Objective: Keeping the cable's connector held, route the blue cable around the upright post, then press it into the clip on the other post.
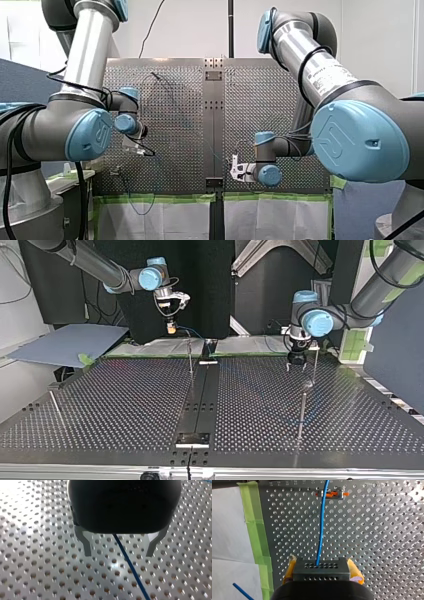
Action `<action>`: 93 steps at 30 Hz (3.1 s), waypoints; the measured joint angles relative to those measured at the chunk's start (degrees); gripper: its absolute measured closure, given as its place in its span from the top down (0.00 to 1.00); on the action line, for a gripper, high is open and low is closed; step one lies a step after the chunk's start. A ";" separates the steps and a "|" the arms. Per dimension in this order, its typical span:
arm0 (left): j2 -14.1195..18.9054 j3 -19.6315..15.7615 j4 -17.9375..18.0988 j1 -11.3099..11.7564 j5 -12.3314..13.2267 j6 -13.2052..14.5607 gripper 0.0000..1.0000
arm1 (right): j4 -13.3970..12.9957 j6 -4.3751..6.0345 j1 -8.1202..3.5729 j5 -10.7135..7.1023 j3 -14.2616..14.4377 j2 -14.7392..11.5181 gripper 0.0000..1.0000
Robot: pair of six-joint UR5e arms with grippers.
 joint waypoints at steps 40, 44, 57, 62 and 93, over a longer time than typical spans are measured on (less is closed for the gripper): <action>10.61 -6.05 -3.47 -0.39 1.57 6.03 0.99 | -0.44 0.52 0.00 -0.26 0.00 0.24 0.00; 12.12 -6.83 -3.99 -0.40 1.88 6.20 0.99 | -0.44 0.53 0.00 -0.26 0.01 0.27 0.00; 18.58 -12.43 -5.08 -0.93 4.22 8.88 0.99 | -0.54 0.57 0.00 -0.29 0.00 0.35 0.00; 21.48 -13.01 -7.59 -1.22 4.40 11.68 0.99 | -0.67 0.86 0.00 -0.38 0.00 0.37 0.00; 35.43 -3.66 -23.19 -1.47 0.61 27.27 0.99 | -0.96 1.38 0.01 -1.15 -0.01 0.48 0.00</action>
